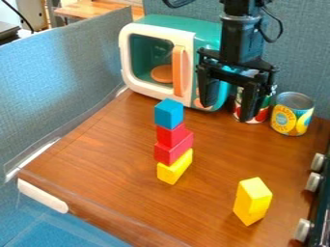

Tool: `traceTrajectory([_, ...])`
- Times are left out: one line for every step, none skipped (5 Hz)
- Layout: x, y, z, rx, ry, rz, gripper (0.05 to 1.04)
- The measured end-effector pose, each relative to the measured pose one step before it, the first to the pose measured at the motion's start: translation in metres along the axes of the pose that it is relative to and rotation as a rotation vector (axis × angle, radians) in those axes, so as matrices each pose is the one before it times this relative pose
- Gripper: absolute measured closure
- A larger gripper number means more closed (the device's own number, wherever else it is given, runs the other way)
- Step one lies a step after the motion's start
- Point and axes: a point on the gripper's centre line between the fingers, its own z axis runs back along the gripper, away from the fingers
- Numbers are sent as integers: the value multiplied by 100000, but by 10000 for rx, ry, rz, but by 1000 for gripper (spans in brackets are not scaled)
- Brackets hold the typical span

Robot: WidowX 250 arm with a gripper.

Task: Move the blue cube on top of yellow cube

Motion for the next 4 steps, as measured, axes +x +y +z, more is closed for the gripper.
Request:
traceTrajectory([-163,49,-1157,-76,375,27,83])
traceTrajectory([-330,1232,229,85,-5,439,83])
traceTrajectory([261,375,698,-39,-269,-29,83])
traceTrajectory([-490,443,844,408,25,157,83])
